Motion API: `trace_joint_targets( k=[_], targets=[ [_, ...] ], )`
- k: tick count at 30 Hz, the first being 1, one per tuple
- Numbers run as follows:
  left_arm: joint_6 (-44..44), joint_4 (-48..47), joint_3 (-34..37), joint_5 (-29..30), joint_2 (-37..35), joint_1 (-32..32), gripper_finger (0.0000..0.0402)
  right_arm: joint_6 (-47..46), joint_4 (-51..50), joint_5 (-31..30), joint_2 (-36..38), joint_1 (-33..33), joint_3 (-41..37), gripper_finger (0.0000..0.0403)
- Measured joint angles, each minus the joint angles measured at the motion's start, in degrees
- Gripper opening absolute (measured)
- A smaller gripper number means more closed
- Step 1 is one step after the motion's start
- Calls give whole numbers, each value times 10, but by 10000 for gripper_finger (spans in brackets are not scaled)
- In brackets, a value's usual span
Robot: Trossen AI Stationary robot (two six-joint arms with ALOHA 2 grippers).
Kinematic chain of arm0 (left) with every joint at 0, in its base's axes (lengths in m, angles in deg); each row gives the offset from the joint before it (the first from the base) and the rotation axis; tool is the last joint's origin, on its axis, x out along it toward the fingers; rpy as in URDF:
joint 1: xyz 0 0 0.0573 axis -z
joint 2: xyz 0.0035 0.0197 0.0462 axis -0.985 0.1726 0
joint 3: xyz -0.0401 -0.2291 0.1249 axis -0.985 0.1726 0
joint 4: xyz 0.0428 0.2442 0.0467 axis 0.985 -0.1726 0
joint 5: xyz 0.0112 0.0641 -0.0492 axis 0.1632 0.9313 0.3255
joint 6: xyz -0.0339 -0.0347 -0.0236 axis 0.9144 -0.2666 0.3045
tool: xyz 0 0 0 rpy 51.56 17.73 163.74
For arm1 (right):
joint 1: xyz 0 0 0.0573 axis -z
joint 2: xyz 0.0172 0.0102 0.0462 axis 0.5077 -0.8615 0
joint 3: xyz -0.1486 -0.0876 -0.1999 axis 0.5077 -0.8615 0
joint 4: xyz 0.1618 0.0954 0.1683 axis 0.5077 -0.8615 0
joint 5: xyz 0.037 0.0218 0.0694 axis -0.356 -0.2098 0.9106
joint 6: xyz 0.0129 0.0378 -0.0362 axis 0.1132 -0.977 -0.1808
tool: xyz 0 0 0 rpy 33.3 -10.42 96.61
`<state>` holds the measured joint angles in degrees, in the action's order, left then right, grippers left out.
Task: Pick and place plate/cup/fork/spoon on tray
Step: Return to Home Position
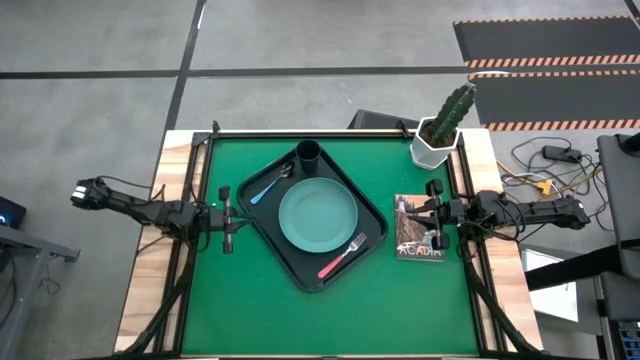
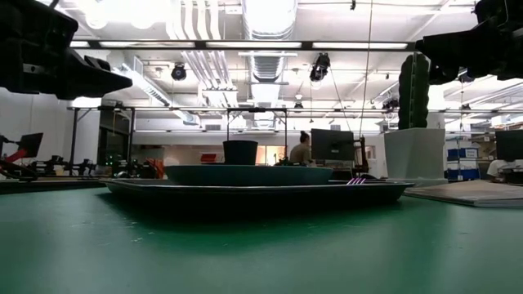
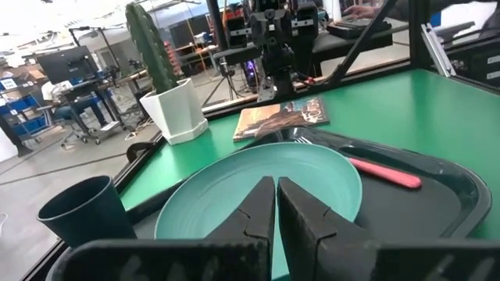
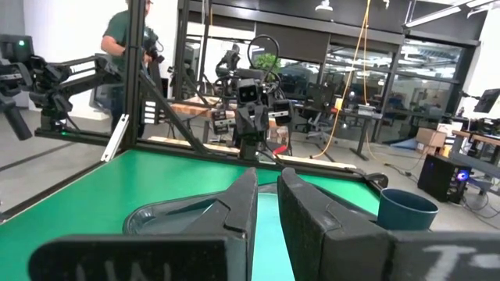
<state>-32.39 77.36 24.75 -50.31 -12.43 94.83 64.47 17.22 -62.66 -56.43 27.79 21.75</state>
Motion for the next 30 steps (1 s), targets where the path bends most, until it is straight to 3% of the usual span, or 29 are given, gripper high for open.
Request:
trace_joint_targets(
  k=[30],
  targets=[
    [0,0,0,0,36,0,0,0,0,0,0,0,0,43]
  ],
)
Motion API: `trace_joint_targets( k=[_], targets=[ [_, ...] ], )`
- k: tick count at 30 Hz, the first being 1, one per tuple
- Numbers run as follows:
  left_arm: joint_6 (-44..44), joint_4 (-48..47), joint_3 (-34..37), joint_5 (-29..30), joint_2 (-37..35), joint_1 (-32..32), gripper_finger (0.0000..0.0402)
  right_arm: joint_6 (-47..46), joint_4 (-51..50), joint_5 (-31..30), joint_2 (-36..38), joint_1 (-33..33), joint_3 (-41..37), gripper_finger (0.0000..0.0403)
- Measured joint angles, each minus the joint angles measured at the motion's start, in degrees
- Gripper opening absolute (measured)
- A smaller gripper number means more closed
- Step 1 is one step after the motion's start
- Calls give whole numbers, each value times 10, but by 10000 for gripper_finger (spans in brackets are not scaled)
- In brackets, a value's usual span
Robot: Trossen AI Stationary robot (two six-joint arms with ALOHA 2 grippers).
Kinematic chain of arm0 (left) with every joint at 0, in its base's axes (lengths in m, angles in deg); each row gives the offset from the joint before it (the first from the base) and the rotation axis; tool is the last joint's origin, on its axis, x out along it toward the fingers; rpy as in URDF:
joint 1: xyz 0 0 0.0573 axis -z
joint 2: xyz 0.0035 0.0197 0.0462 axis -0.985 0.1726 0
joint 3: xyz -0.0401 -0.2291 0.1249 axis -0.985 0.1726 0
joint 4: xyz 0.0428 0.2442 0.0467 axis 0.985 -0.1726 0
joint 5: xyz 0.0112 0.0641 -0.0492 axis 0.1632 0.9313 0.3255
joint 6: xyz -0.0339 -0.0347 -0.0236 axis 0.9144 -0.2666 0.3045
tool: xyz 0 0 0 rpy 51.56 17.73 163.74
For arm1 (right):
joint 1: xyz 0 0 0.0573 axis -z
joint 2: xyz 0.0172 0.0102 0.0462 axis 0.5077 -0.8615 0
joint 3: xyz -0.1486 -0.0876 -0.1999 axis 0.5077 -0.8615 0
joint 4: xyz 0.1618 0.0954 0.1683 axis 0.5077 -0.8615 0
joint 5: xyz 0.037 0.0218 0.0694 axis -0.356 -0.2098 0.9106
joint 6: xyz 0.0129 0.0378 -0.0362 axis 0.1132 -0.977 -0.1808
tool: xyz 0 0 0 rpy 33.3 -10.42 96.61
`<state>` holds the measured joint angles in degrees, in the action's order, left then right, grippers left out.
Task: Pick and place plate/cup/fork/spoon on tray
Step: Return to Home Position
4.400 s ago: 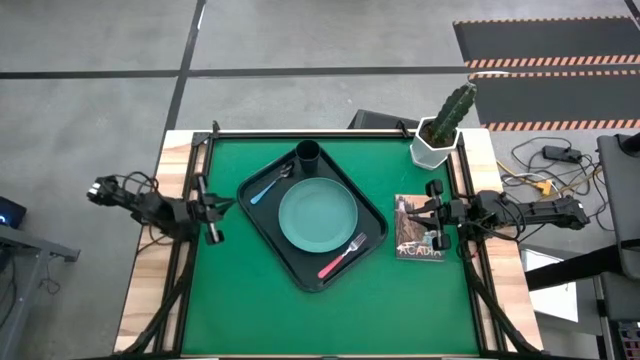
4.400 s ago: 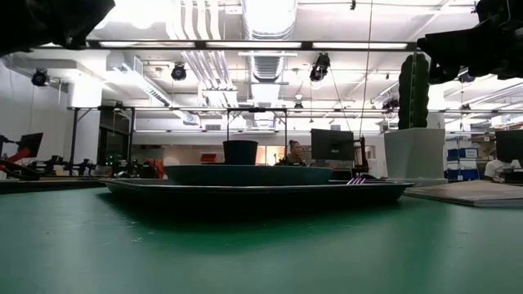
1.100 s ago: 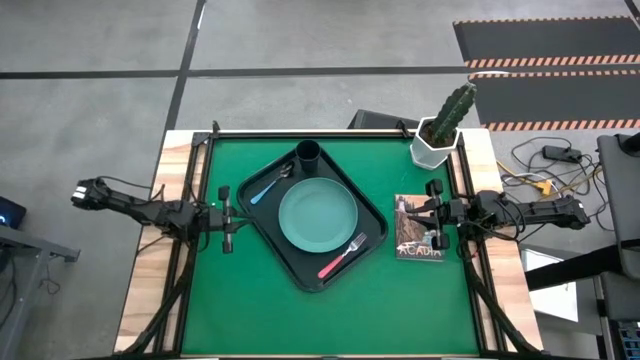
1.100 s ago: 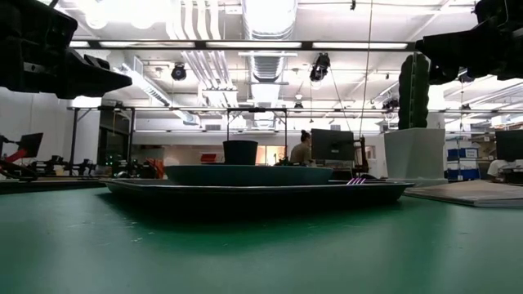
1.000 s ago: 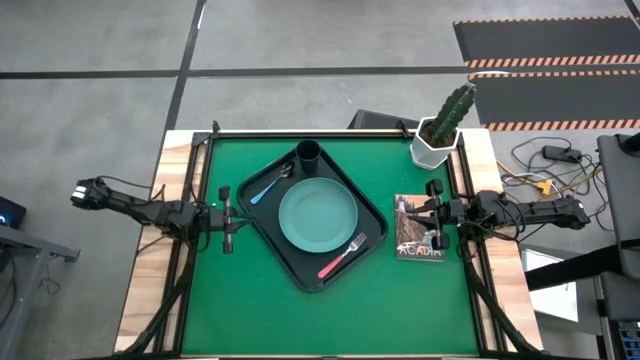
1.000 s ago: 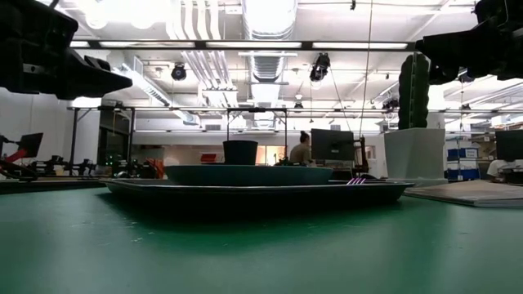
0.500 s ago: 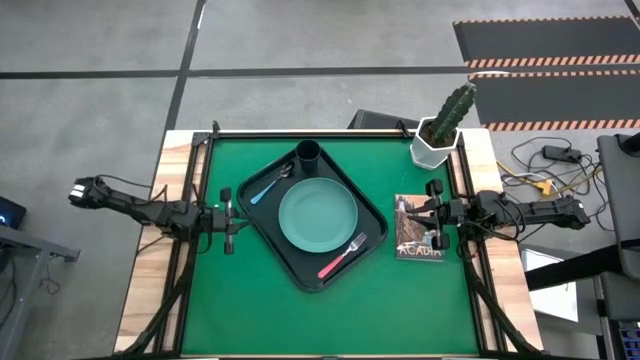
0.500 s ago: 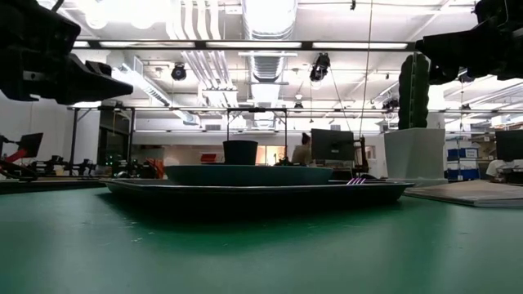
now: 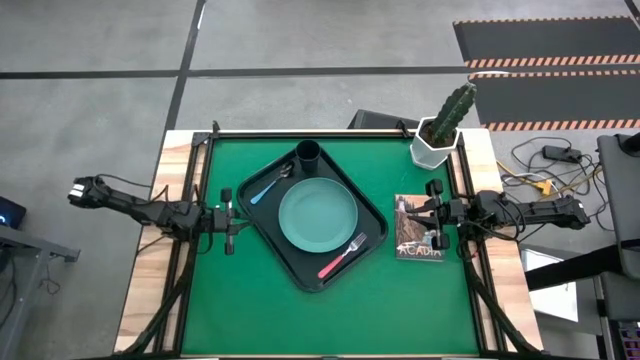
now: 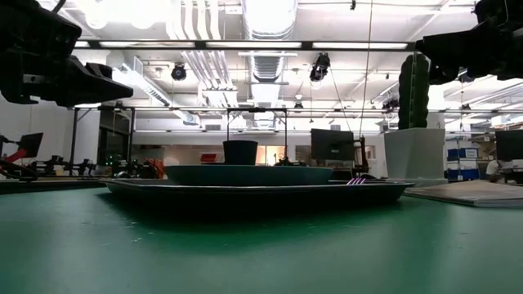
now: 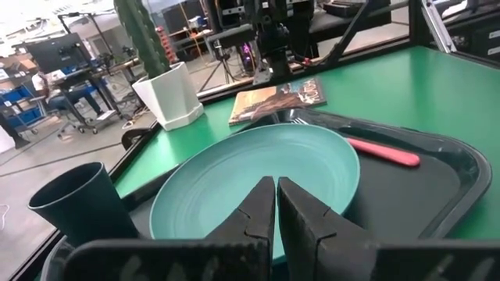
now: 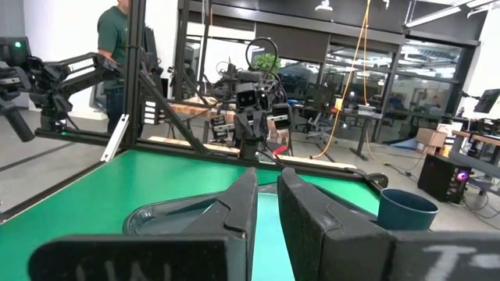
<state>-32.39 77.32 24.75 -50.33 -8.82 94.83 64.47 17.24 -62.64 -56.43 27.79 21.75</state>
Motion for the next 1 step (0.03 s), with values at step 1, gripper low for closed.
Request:
trace_joint_targets(
  k=[1],
  targets=[
    [0,0,0,0,0,0,0,0,0,0,0,0,0,43]
  ],
)
